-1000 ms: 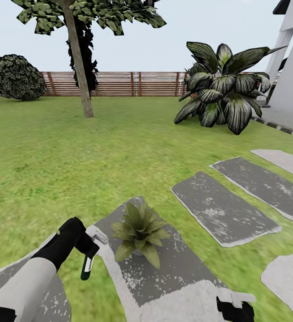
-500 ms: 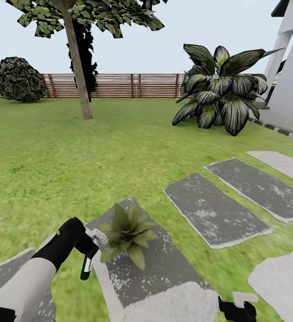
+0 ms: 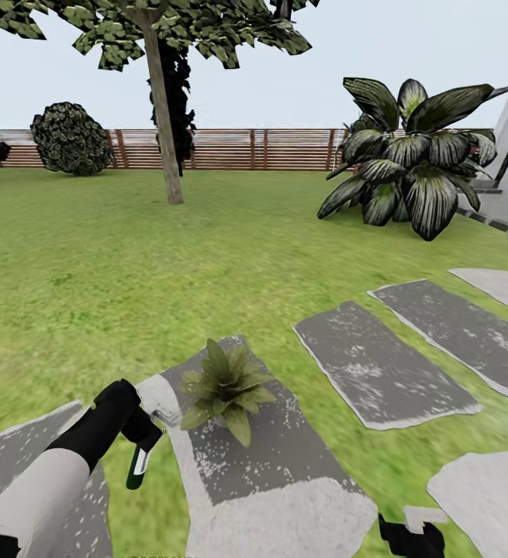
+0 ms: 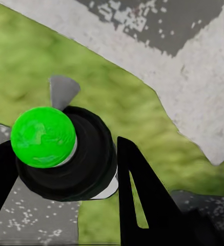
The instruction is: Pick up the pesticide atomizer in the garden and spray insectifuge to fully cover both potted plants in the garden.
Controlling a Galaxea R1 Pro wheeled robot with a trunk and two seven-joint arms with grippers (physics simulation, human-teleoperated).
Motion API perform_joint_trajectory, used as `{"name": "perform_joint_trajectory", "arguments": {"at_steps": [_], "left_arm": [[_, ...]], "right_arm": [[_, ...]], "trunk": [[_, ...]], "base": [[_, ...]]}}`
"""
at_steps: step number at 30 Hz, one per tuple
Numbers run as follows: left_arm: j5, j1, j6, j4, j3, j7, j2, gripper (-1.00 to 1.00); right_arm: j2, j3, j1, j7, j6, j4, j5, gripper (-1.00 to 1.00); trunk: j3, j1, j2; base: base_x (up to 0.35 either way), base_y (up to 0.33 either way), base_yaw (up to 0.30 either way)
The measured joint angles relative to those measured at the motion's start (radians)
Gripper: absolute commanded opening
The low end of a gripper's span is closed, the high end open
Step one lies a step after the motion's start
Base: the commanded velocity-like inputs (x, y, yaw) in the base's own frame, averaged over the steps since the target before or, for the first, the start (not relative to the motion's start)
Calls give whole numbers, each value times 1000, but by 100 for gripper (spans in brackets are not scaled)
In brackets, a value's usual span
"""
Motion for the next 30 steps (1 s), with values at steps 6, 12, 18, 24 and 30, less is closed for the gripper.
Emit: {"name": "perform_joint_trajectory", "arguments": {"at_steps": [6,12,18,24,30], "left_arm": [[6,2,0,23,5,2,-12,-100],[4,69,-10,21,7,33,-13,-100],[7,118,-12,8,11,149,-12,-100],[10,120,-10,6,15,162,-17,-100],[39,120,-7,2,27,165,-18,-100]], "right_arm": [[0,-1,0,0,0,-1,0,100],[-2,-2,0,0,-1,-3,0,100],[-12,-1,0,0,-2,-2,-1,100],[-12,-1,0,0,-2,-2,-1,100],[-11,0,0,0,-2,0,-1,100]], "trunk": [[0,0,0],[0,0,0],[0,0,0],[0,0,0],[0,1,0]], "base": [[3,-4,83],[0,0,1],[-25,-174,0],[-121,-245,139],[-284,-74,270]]}}
